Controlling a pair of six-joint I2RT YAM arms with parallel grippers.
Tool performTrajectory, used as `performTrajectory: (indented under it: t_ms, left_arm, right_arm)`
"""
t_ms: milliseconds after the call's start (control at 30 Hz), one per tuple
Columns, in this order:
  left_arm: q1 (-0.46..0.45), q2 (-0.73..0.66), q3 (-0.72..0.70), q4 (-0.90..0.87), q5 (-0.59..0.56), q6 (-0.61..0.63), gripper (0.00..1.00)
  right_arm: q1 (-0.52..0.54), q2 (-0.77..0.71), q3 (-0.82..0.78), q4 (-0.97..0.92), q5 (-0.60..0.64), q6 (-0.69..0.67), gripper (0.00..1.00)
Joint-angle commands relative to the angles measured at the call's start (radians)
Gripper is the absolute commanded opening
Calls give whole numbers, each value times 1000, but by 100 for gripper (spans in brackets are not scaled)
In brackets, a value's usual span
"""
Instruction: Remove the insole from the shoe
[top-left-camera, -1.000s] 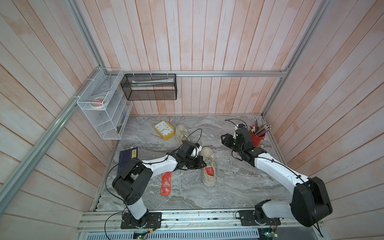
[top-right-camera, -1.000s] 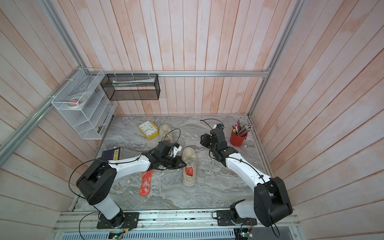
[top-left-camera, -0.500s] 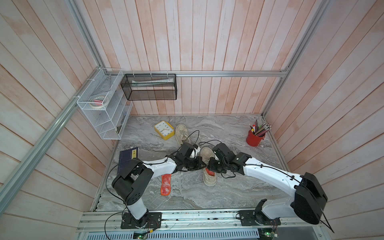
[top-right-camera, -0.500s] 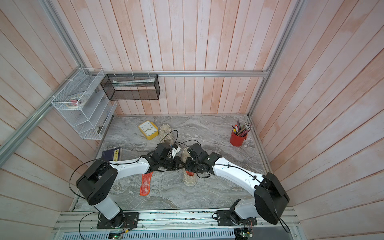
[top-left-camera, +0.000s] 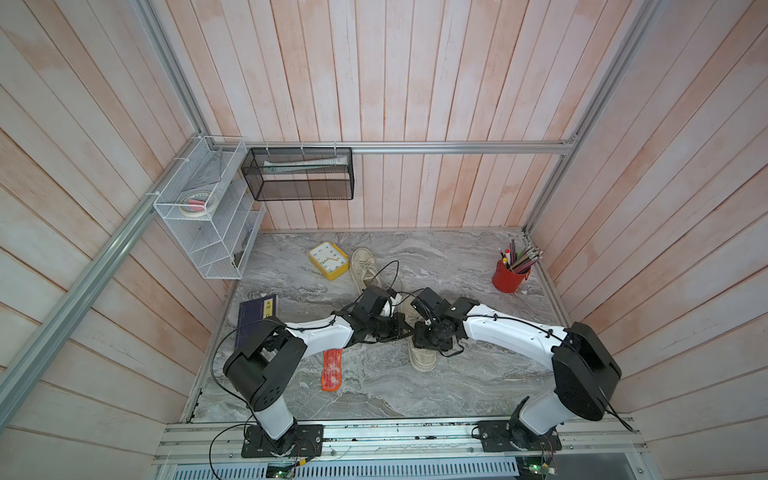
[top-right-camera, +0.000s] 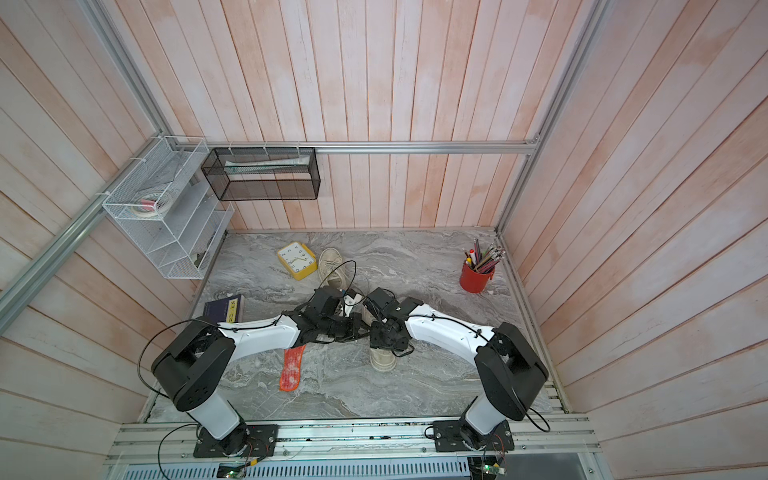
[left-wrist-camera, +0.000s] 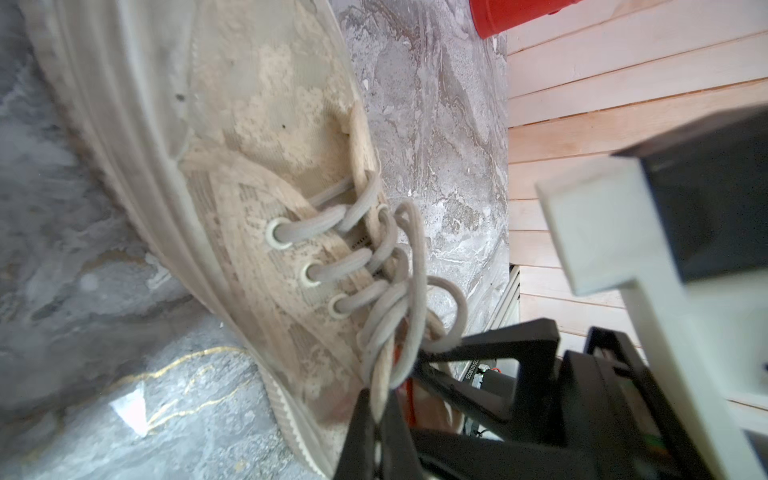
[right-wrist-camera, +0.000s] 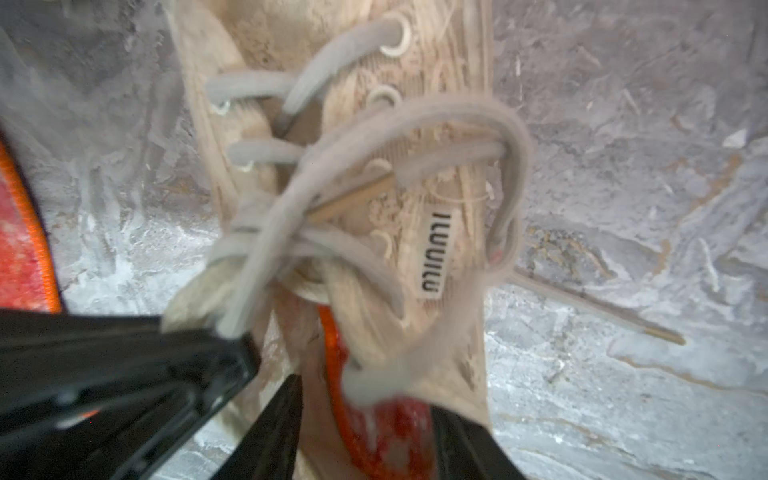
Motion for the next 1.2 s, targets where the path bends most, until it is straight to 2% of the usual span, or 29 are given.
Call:
performTrajectory:
  t_ms: [0, 133, 200, 367, 533, 600, 833, 1167]
  left_arm:
    - [1, -31, -14, 43, -16, -14, 0]
    - [0, -24, -6, 58, -22, -25, 0]
    - [0, -23, -1, 58, -27, -28, 0]
    - [0, -18, 8, 59, -40, -28, 0]
    - [0, -20, 11, 48, -49, -16, 0]
    - [0, -16, 18, 36, -52, -5, 0]
    - [0, 6, 64, -14, -87, 66, 0]
    - [0, 47, 125, -80, -161, 166, 0]
  right_arm:
    - [7, 84, 5, -34, 37, -48, 62]
    - [22, 178, 19, 30, -5, -67, 65]
    - [27, 228, 14, 44, -10, -67, 62]
    - [27, 300, -5, 58, -8, -57, 35]
    - [10, 242, 11, 58, 11, -47, 6]
    - [-1, 209, 27, 54, 17, -48, 0]
    - [-59, 77, 101, 24, 31, -48, 0]
    - [-104, -29, 35, 86, -38, -3, 0]
